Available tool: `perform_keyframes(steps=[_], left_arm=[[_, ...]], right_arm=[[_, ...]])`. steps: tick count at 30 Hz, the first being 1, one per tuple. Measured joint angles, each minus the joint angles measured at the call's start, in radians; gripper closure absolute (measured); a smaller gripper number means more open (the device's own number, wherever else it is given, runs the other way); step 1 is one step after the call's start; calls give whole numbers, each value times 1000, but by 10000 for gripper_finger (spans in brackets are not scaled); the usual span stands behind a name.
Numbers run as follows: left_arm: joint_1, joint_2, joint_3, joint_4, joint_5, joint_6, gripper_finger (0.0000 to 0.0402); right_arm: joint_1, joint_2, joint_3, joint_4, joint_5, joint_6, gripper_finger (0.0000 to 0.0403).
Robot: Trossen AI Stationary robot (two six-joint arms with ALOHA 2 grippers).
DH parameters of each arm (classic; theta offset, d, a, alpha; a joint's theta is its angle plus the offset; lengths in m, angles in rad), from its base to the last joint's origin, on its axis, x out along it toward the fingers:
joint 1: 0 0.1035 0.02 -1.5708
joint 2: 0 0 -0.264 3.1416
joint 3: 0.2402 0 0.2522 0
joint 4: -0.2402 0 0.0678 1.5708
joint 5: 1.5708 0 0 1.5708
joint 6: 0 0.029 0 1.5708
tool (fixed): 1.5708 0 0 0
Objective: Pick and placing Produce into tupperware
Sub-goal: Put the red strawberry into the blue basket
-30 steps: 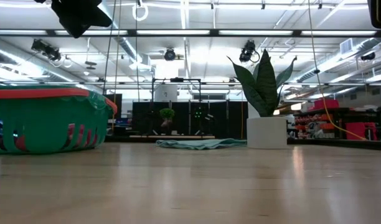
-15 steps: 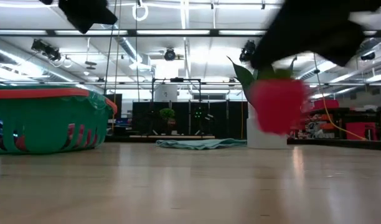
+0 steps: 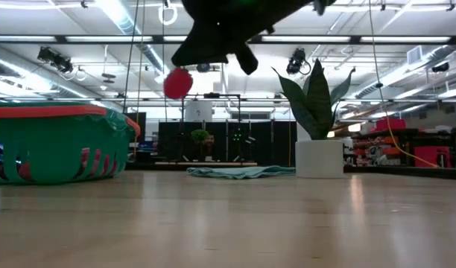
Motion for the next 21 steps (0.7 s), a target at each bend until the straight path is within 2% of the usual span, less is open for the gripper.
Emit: perform_keyframes(steps=[3,6,10,14,17,21], left_arm=[[-2,0,114,-12,-214,193,308],[17,-2,231,-2,-392,303,307],[61,-4,341,-8,-415,323,307],[120,-8,410,-8,-414,342,310],[163,-7,436,-9,-415,347,312],[199,-6,441,-26,-415,344,311]], right_arm=[[-47,0,0,85,-6,-35,402],[-84,18,2,282,-112,-101,402],[-104,105,32,516,-207,-159,403],[-110,263,213,542,-217,-171,403],[-112,392,396,478,-226,-231,402],[-112,496,611,172,-225,-295,388]])
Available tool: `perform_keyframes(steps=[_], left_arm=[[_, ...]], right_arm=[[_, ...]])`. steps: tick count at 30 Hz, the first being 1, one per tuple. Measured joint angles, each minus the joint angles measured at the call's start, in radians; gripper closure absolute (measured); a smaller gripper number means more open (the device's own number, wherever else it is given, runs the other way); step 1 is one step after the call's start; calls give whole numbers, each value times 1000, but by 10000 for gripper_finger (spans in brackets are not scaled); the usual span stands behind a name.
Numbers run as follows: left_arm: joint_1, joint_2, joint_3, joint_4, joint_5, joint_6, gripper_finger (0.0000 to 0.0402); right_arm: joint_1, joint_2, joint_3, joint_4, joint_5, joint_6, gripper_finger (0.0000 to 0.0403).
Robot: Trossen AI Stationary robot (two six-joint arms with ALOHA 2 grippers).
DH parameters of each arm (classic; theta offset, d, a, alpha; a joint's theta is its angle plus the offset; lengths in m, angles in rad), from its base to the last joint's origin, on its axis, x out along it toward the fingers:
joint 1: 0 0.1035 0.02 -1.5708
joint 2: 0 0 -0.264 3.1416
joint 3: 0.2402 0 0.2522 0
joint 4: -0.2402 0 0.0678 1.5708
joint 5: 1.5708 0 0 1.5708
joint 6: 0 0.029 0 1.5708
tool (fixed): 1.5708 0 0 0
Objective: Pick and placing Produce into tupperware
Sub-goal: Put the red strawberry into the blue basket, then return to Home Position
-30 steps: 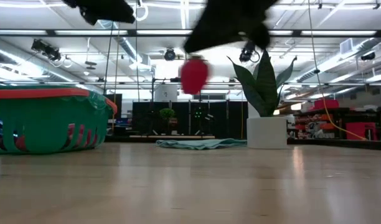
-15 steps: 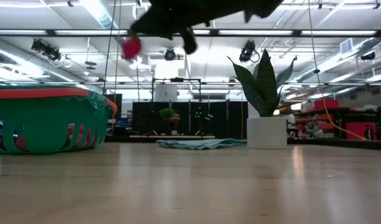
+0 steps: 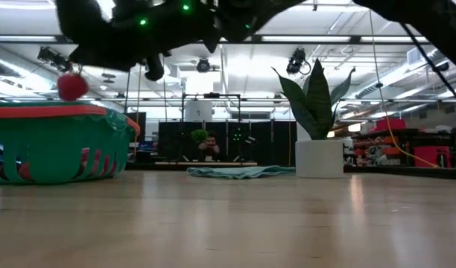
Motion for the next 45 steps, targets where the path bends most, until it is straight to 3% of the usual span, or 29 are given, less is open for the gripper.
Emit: perform_keyframes(steps=[4,10,12,16,19,22,25,30,32,35,40,42,45], left_arm=[[5,0,-1,-83,0,-64,313],[4,1,-1,-216,1,-165,317],[4,1,-1,-262,1,-199,317],[4,-12,-1,-341,0,-208,314],[-7,-25,-1,-413,0,-265,313],[-40,-37,-1,-547,15,-467,315],[-87,-41,-1,-758,150,-731,320],[-153,-23,-1,-1100,535,-1185,330],[-192,-14,-22,-1188,589,-1334,333],[-260,-22,-95,-1238,542,-1471,335],[-351,-38,-278,-1167,424,-1617,333],[-365,-44,-352,-1057,421,-1591,337],[-372,-61,-447,-798,450,-1437,348]], right_arm=[[-4,32,142,-299,-3,-9,352],[-18,-15,178,-387,2,16,291],[-17,-67,178,-491,0,-10,278],[-1,-213,180,-957,0,9,267],[23,-339,180,-1362,0,178,268],[72,-464,179,-1649,9,373,270],[162,-584,143,-1782,128,509,270],[374,-781,-52,-1799,533,626,270],[461,-855,-170,-1797,662,727,270],[579,-955,-386,-1766,813,874,270],[715,-1118,-732,-1537,845,1057,270],[754,-1175,-857,-1367,854,1028,270],[772,-1255,-1006,-1073,857,862,270]])
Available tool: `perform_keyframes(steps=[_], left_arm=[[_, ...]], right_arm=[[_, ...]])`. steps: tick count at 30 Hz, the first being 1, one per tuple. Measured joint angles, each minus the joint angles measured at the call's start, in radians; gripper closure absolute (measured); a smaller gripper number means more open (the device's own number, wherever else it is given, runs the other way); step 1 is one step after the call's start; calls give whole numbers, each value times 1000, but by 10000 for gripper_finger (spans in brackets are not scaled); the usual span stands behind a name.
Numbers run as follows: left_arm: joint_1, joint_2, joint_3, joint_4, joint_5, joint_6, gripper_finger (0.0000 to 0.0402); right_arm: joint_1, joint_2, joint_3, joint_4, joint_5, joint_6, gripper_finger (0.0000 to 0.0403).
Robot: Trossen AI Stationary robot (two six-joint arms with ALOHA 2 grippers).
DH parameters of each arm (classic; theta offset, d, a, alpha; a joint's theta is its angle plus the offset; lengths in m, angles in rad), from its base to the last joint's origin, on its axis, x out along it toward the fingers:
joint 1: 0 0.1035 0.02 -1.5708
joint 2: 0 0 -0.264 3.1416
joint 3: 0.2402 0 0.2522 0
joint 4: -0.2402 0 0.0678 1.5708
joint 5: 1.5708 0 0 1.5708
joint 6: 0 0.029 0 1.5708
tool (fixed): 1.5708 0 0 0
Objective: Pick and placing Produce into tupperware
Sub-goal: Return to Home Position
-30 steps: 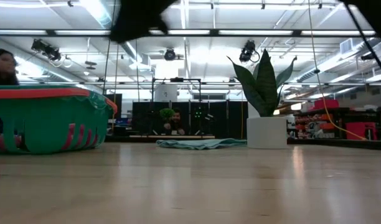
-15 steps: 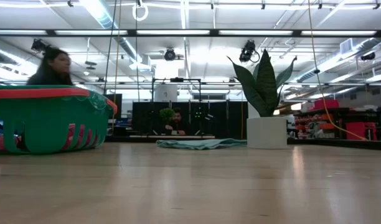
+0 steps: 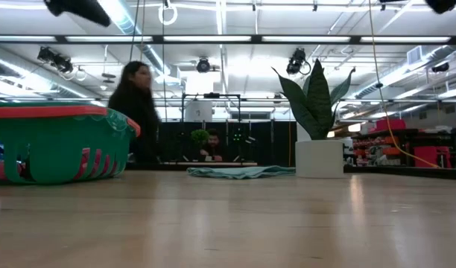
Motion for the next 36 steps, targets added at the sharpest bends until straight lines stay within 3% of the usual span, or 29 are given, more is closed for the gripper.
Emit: perform_keyframes(steps=[3,8,9,11,16,22,30,36], left_arm=[[3,-18,-72,314,104,213,362],[31,-48,-99,640,287,528,388],[41,-54,-99,669,295,555,392],[66,-63,-99,691,298,573,396],[126,-86,-99,602,298,526,388],[205,-128,-100,476,297,415,382],[240,-265,-115,429,295,446,396],[240,-419,-279,510,289,415,377]], right_arm=[[-37,-78,-115,337,-86,-236,270],[-184,-132,-261,900,-573,-672,270],[-224,-134,-278,960,-668,-727,270],[-297,-137,-301,977,-753,-753,270],[-460,-144,-352,924,-771,-709,270],[-580,-257,-435,912,-908,-660,270],[-592,-530,-540,924,-917,-693,270],[-594,-631,-641,992,-911,-671,270]])
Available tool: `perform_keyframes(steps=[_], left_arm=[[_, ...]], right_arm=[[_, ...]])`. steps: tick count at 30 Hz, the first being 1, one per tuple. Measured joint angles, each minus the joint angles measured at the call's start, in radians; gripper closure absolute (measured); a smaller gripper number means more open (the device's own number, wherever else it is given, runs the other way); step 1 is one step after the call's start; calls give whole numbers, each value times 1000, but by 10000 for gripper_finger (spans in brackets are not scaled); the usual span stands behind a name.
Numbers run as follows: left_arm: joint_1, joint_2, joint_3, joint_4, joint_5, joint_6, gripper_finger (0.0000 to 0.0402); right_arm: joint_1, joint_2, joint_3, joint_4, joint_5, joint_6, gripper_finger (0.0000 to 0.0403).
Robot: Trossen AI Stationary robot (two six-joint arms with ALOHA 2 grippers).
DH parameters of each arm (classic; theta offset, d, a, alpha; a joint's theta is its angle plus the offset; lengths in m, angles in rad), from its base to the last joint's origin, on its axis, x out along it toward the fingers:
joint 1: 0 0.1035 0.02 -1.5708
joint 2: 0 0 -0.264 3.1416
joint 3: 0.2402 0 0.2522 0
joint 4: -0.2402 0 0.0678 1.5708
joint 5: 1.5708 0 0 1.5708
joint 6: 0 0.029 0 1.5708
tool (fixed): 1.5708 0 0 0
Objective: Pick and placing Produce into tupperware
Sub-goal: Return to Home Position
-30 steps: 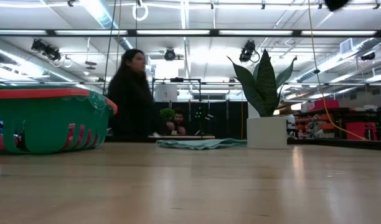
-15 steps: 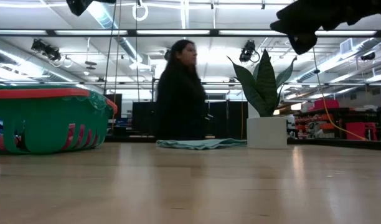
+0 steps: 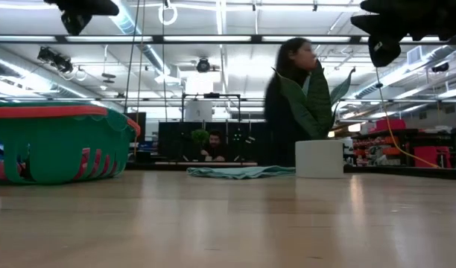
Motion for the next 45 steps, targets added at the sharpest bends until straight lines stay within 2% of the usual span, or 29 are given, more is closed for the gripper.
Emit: perform_keyframes(steps=[5,9,12,17,21,26,29,33,39,42,45], left_arm=[[-3,-90,-198,201,15,-4,386],[-3,-108,-333,322,19,-80,396],[3,-107,-391,406,18,-63,396],[71,-138,-380,447,17,83,383],[122,-226,-328,410,17,202,387],[147,-377,-294,273,17,206,397],[147,-444,-298,223,17,174,389],[146,-484,-365,299,17,154,379],[144,-486,-519,471,20,139,395],[144,-488,-540,484,19,178,396],[144,-487,-572,480,45,154,386]], right_arm=[[1,2,-70,107,-1,28,270],[1,9,-131,153,-2,80,270],[-2,-4,-136,176,-2,24,270],[-30,-48,-114,170,3,-76,270],[-48,-96,-114,66,3,-21,270],[-45,-137,-114,-10,3,5,270],[-51,-158,-114,-18,59,-27,270],[-54,-161,-117,-7,69,-9,270],[-52,-149,-218,166,41,27,270],[-51,-149,-242,209,19,46,270],[-49,-149,-241,191,5,55,270]])
